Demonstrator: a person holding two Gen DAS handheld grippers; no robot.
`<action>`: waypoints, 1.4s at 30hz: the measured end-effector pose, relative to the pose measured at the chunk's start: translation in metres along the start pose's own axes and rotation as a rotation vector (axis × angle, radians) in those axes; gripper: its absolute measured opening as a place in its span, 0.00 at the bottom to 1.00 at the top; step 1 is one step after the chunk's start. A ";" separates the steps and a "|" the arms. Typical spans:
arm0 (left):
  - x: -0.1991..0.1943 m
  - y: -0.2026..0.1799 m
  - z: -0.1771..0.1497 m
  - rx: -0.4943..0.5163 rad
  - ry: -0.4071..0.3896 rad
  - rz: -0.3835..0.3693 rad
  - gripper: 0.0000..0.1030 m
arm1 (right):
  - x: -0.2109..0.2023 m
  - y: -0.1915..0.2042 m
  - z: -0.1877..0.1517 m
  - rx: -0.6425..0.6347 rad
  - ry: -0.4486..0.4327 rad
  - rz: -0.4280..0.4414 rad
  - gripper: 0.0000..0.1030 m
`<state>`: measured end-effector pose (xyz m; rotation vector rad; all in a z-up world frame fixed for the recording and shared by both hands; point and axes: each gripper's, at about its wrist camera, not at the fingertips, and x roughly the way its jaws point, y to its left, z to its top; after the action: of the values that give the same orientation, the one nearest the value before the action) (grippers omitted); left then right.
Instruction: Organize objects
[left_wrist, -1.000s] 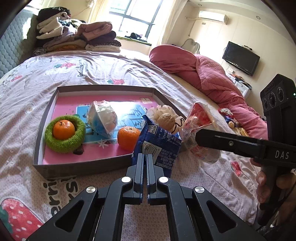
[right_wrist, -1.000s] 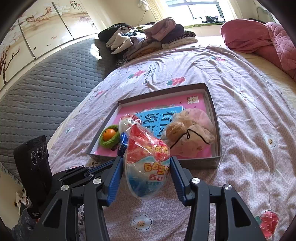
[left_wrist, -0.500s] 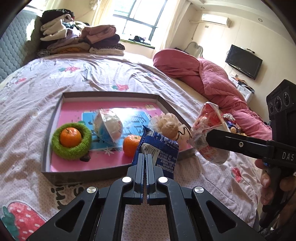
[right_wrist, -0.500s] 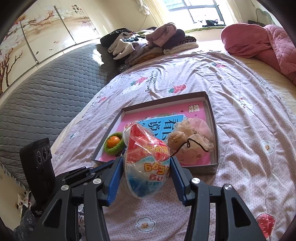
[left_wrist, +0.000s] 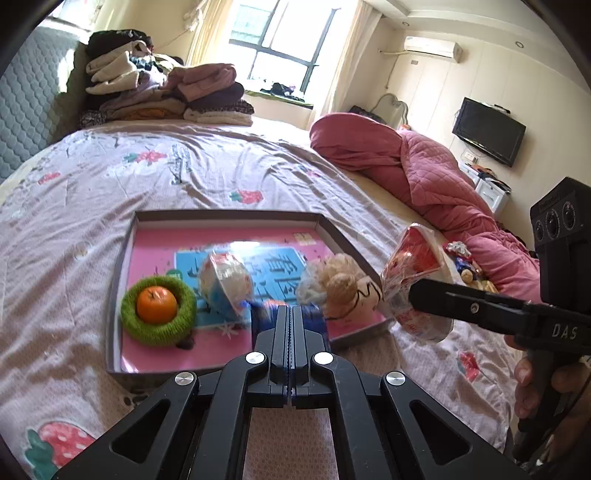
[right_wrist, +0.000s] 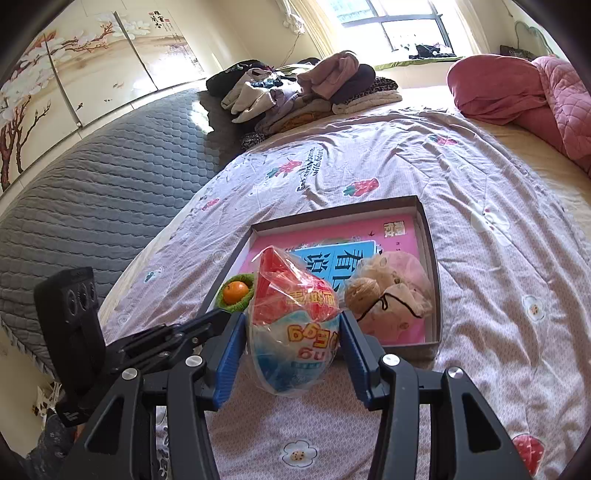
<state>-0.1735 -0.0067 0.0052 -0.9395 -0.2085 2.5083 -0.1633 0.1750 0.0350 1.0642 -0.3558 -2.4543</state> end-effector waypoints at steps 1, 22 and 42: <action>-0.001 0.000 0.003 0.003 -0.001 0.003 0.00 | 0.001 0.000 0.001 0.000 0.001 0.000 0.49; -0.004 0.014 0.013 -0.036 -0.009 0.044 0.00 | 0.014 0.011 0.013 -0.027 0.013 -0.002 0.49; -0.001 0.037 0.027 -0.090 -0.023 0.097 0.00 | 0.031 0.008 0.028 -0.033 0.015 -0.036 0.49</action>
<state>-0.2037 -0.0393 0.0154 -0.9778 -0.2925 2.6193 -0.2005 0.1545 0.0373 1.0839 -0.2926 -2.4737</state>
